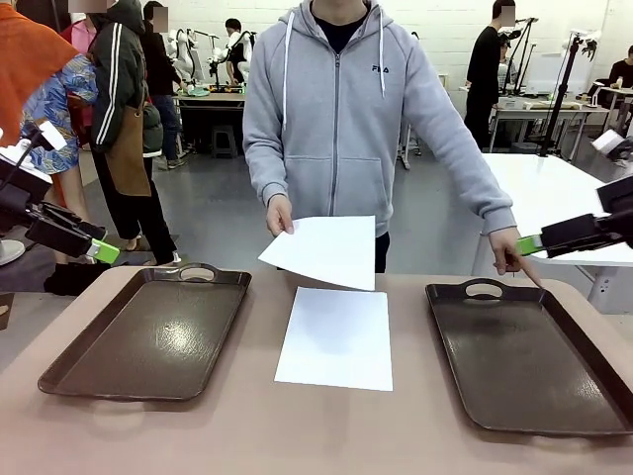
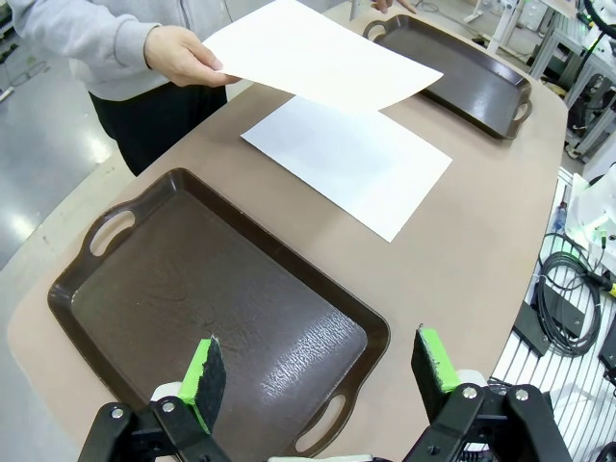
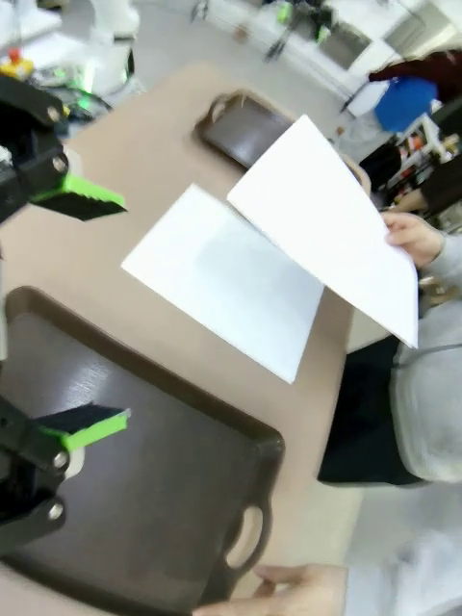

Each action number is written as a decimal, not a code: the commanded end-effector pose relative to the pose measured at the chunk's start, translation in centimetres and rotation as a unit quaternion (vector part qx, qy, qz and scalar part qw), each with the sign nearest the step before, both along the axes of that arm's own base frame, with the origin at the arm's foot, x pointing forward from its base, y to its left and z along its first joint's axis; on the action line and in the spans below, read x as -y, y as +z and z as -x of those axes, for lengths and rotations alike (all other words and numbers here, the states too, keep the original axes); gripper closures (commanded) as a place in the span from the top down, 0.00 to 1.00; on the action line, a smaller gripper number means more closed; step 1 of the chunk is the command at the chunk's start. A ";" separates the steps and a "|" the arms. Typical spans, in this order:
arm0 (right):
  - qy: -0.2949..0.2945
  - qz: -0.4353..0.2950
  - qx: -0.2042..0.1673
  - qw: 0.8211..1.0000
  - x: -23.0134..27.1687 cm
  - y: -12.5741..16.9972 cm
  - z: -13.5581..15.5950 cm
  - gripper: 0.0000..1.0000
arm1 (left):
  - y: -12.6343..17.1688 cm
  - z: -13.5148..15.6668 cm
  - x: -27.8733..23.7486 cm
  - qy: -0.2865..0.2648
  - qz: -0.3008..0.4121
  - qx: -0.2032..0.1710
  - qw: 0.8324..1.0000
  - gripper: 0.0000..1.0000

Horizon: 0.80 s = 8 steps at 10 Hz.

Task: Sort the A4 documents.
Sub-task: Receive the A4 Paper.

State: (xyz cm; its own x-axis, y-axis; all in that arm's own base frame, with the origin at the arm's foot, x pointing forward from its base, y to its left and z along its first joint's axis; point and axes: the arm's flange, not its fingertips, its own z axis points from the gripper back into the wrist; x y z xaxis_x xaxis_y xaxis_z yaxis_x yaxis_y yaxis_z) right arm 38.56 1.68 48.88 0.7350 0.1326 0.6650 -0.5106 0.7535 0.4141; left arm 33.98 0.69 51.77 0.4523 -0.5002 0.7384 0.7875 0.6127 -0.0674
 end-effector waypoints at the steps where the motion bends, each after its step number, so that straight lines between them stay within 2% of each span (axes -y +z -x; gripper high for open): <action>1: -0.028 -0.054 -0.089 0.994 -2.4 -2.0 -5.8 1.00 | -0.1 -0.2 -0.1 -0.003 0.005 0.000 1.000 1.00; 5: 0.017 -0.150 -0.164 0.975 -7.5 -5.8 -11.4 1.00 | -0.1 -0.2 -0.1 -0.003 0.005 0.000 1.000 1.00; 8: 0.054 -0.252 -0.208 0.944 -10.3 -8.2 -13.8 1.00 | -0.1 -0.2 -0.1 -0.003 0.005 0.000 1.000 1.00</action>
State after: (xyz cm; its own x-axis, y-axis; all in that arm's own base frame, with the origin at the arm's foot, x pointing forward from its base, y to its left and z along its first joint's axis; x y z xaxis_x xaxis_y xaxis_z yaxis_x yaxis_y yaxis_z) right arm 51.09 11.74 41.55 0.9455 -0.0297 0.3242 -0.2844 0.4093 0.8670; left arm 34.00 0.62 51.74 0.4536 -0.5030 0.7357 0.7871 0.6133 -0.0659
